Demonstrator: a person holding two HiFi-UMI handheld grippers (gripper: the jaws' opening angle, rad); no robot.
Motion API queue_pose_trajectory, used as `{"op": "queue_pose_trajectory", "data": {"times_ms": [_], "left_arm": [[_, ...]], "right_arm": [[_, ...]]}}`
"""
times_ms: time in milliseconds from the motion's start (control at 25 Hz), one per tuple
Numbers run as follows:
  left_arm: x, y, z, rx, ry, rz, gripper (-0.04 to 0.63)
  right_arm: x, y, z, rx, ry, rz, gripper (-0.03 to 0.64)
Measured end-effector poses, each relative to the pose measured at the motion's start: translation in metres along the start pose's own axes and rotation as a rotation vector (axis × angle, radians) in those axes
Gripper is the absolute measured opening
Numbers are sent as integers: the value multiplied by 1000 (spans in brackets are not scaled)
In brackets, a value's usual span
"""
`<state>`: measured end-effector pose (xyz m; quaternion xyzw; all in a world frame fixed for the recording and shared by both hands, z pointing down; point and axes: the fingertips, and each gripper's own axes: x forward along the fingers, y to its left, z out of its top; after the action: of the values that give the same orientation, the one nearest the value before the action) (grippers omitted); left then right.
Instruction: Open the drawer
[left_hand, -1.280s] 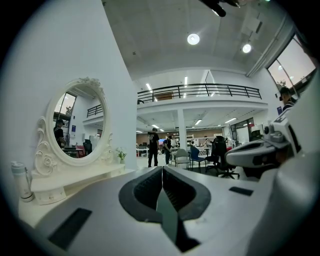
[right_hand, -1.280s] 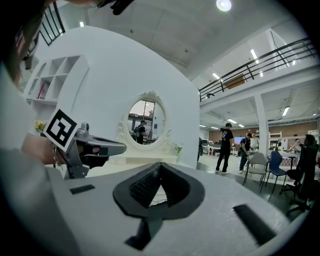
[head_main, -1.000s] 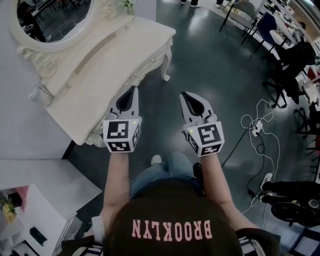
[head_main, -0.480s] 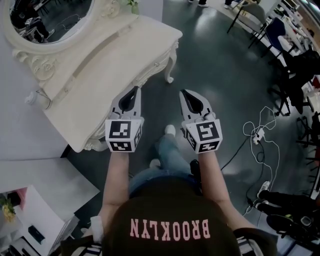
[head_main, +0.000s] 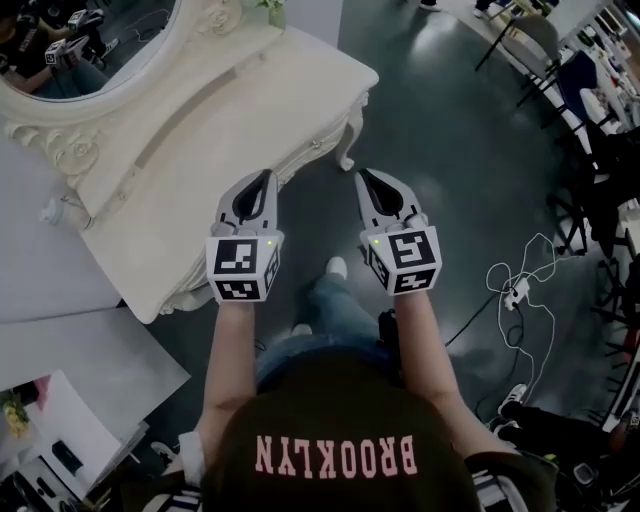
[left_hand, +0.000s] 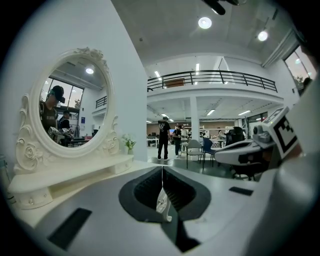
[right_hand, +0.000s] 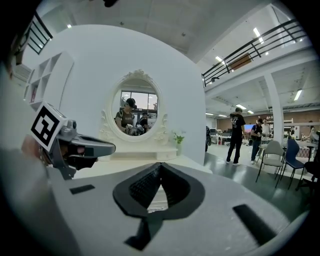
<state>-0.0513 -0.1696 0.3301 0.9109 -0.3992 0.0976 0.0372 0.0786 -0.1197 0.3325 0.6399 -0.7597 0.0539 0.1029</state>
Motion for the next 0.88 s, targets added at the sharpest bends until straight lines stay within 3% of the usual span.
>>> {"op": "queue_pose_trajectory", "data": {"times_ms": [480, 880], "left_arm": [[102, 37, -15, -74, 73, 149, 6], [139, 58, -50, -143, 152, 226, 6]], "right_arm": [[111, -80, -20, -10, 92, 126, -2], [177, -89, -66, -48, 232, 251, -2]]}}
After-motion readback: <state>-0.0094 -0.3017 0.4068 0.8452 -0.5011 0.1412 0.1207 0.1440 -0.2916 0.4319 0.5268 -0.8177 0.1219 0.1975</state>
